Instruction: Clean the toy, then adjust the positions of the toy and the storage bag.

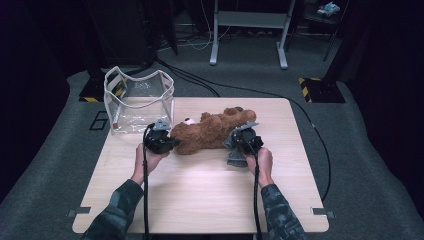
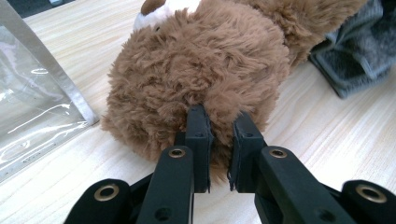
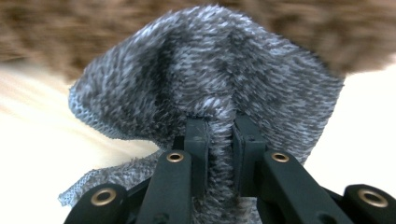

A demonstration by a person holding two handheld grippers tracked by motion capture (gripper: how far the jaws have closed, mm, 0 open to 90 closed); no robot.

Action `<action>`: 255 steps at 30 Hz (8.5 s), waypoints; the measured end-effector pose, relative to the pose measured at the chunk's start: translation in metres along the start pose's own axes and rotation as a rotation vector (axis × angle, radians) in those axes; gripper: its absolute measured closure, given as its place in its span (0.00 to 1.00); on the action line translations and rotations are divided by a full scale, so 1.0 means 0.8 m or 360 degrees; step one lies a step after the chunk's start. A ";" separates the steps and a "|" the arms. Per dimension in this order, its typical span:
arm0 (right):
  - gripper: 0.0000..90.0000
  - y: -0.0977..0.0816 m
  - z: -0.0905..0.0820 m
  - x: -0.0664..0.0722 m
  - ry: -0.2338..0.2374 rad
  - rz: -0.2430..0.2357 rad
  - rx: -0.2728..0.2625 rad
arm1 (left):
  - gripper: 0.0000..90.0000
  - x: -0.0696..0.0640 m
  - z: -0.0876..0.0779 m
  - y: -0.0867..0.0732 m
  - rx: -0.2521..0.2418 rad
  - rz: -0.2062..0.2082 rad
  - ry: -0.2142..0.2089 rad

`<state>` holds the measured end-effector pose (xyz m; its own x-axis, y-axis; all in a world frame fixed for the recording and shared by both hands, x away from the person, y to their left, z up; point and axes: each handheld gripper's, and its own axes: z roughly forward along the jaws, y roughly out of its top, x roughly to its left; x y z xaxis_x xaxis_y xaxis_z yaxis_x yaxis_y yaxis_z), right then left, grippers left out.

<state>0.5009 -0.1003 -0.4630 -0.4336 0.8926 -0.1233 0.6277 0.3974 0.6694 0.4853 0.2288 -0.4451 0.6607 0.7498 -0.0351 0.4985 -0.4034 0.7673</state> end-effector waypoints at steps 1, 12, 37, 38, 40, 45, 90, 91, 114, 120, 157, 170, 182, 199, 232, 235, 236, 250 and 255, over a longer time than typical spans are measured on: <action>0.88 0.000 0.000 -0.005 -0.0017 0.0012 0.0007 | 0.89 0.000 0.000 0.000 0.0000 0.0002 0.0000; 0.88 -0.010 -0.011 -0.035 -0.0091 0.0103 0.0009 | 0.89 -0.004 -0.001 -0.006 0.0010 0.0021 -0.0012; 0.24 -0.112 -0.062 -0.119 -0.0145 0.0371 0.0121 | 0.84 -0.020 0.000 -0.028 -0.0001 0.0033 -0.0043; 0.16 -0.115 -0.067 -0.118 -0.0135 0.0393 0.0102 | 0.84 -0.020 0.000 -0.028 0.0001 0.0035 -0.0044; 0.12 -0.119 -0.076 -0.116 -0.0104 0.0407 0.0075 | 0.83 -0.020 -0.001 -0.027 -0.0002 0.0035 -0.0044; 0.00 -0.138 -0.103 -0.108 0.0034 0.0375 -0.0071 | 0.70 -0.021 0.000 -0.026 -0.0005 0.0021 -0.0045; 0.00 -0.251 -0.125 -0.102 0.0011 0.0459 -0.0059 | 0.30 -0.126 0.060 0.082 -0.0153 0.0216 -0.0045; 0.00 -0.251 -0.125 -0.103 0.0018 0.0459 -0.0061 | 0.33 -0.125 0.062 0.081 -0.0162 0.0198 -0.0042; 0.00 -0.182 -0.144 -0.094 0.0137 0.0322 -0.0133 | 0.77 -0.116 0.055 0.041 -0.0181 0.0241 -0.0113; 0.00 -0.148 -0.136 -0.085 0.0179 0.0238 -0.0142 | 0.77 -0.116 0.051 0.032 -0.0186 0.0236 -0.0135; 0.72 -0.020 -0.046 -0.049 0.0214 0.0036 -0.0124 | 0.31 -0.112 0.016 -0.002 -0.0251 0.0130 -0.0137; 0.72 -0.019 -0.047 -0.048 0.0211 0.0029 -0.0092 | 0.24 -0.038 -0.032 -0.017 -0.0248 -0.0127 0.0068; 0.73 -0.019 -0.047 -0.046 0.0210 0.0004 -0.0078 | 0.23 -0.010 0.002 -0.026 -0.0018 -0.0294 -0.0055; 0.80 -0.021 -0.057 -0.034 0.0174 -0.0049 -0.0169 | 0.94 -0.020 0.008 -0.032 -0.0122 -0.0108 0.0014; 0.80 -0.034 -0.087 -0.022 0.0207 -0.0126 -0.0252 | 0.36 -0.013 -0.008 -0.031 -0.0035 -0.0106 -0.0088; 0.80 -0.037 -0.087 -0.021 0.0208 -0.0126 -0.0242 | 0.33 -0.024 -0.002 -0.037 0.0035 -0.0049 -0.0025; 0.80 -0.038 -0.087 -0.020 0.0205 -0.0121 -0.0248 | 0.35 -0.025 0.000 -0.039 0.0049 -0.0044 -0.0017; 0.76 -0.057 -0.092 -0.014 0.0309 -0.0097 -0.0174 | 0.89 -0.020 0.014 -0.049 0.0100 0.0067 0.0056; 0.57 -0.054 -0.094 -0.025 0.0366 -0.0086 -0.0152 | 0.90 -0.016 0.015 -0.049 0.0104 0.0073 0.0049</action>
<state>0.4341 -0.1513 -0.4341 -0.6074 0.7944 0.0019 0.5404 0.4115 0.7339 0.4639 0.2287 -0.4823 0.6668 0.7450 0.0198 0.5043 -0.4706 0.7241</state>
